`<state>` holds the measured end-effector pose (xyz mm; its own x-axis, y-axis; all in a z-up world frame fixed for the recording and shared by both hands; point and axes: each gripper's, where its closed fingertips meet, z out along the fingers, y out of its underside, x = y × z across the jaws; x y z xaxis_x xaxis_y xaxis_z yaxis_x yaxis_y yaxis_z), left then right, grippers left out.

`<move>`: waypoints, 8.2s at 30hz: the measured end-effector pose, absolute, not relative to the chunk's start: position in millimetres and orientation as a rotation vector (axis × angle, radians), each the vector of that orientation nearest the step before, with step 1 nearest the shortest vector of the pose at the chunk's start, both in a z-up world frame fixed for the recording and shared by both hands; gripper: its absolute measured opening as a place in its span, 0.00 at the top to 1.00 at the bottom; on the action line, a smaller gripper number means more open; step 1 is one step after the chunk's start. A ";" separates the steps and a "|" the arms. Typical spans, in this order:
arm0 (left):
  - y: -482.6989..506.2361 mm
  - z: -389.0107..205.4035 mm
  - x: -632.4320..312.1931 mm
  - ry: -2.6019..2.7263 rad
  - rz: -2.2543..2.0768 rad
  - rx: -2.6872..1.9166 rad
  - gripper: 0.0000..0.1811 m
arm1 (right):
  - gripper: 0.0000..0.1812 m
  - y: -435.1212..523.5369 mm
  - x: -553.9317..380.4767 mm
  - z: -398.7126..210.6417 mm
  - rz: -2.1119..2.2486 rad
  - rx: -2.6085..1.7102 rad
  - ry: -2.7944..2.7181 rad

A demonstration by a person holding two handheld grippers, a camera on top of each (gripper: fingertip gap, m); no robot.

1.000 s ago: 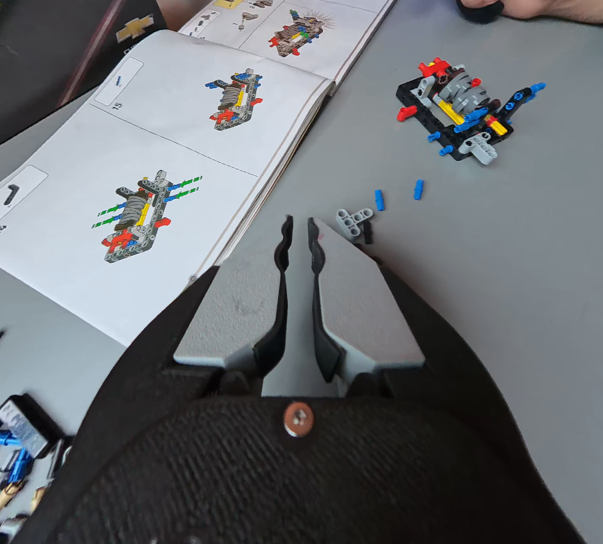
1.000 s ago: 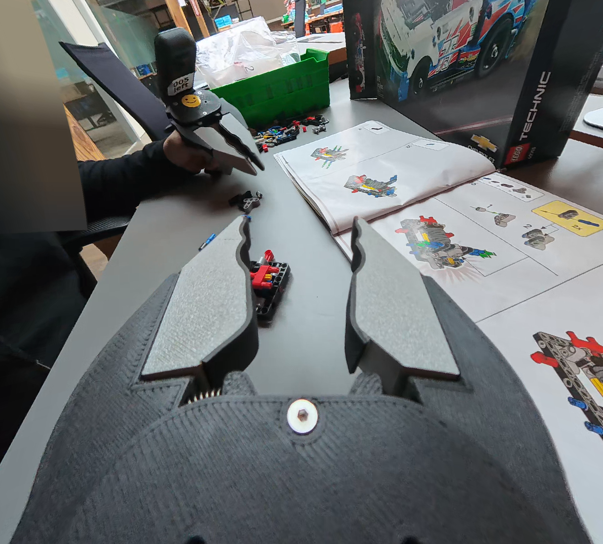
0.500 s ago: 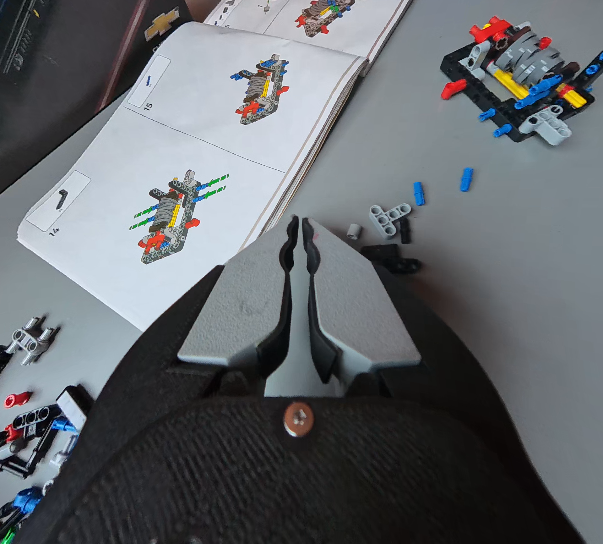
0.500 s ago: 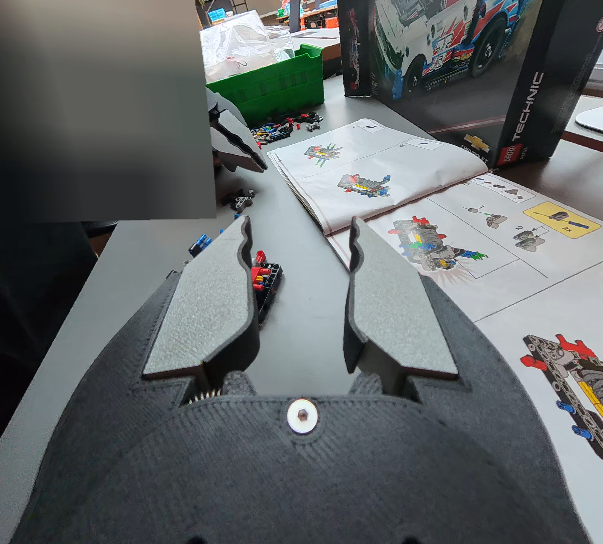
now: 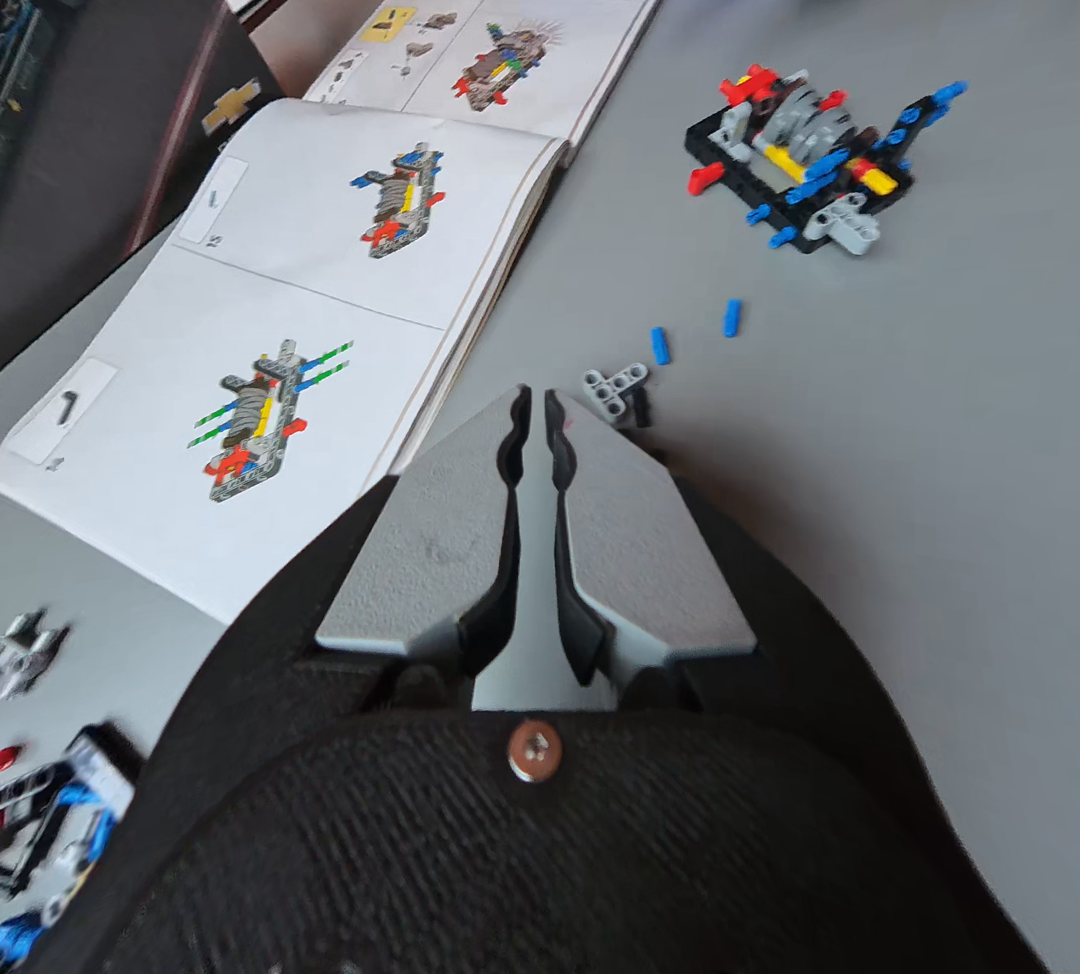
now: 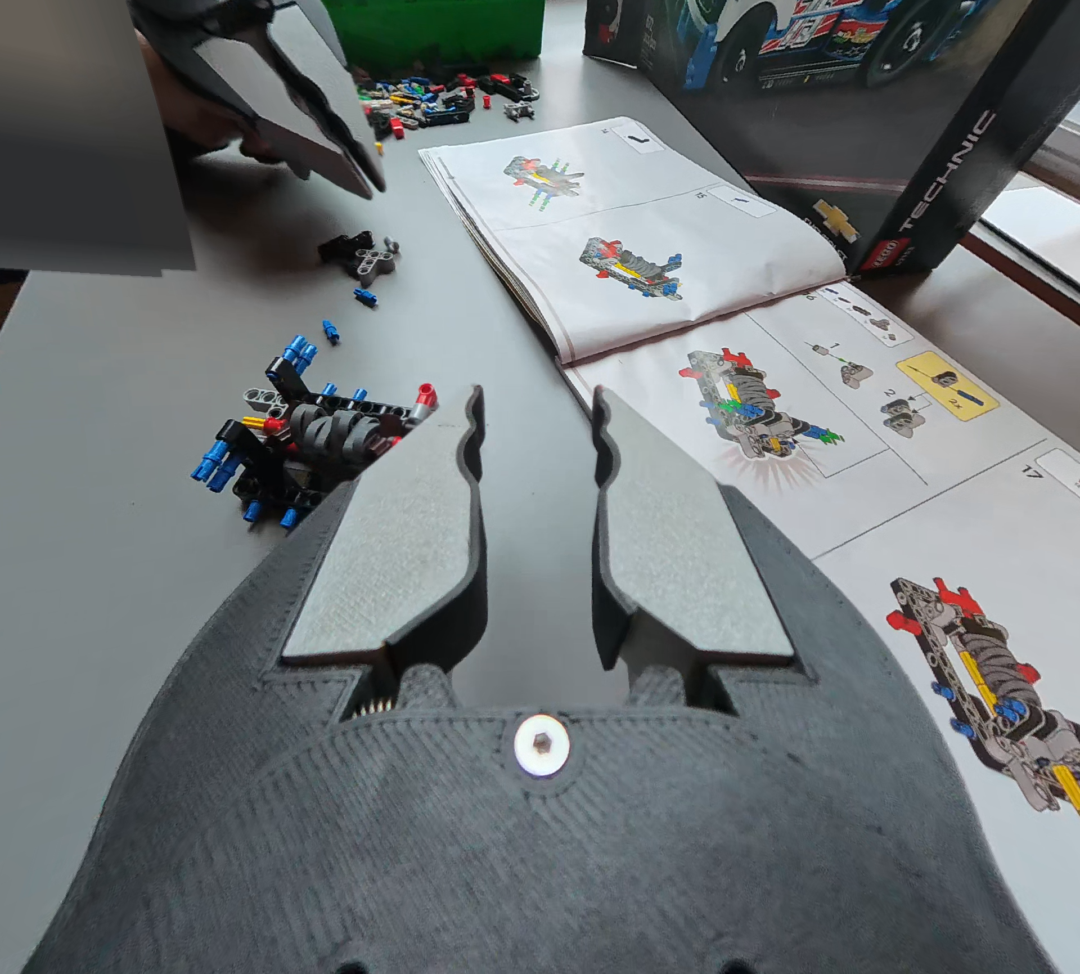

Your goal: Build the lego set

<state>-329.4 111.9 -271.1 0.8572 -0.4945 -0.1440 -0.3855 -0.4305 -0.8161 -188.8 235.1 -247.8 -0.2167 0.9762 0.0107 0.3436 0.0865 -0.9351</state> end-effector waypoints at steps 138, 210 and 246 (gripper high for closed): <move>19.7 -266.4 -276.8 0.605 -0.580 -2.065 0.97 | 0.88 10.9 -287.7 -276.7 1.168 -1.228 -2.135; 41.3 -277.5 -312.6 0.642 -0.368 -2.110 0.86 | 0.84 37.1 -234.2 -273.3 1.153 -1.372 -2.130; 65.5 -274.2 -323.4 0.624 -0.267 -2.071 0.80 | 0.93 106.8 -290.7 -298.3 0.497 -1.171 -2.451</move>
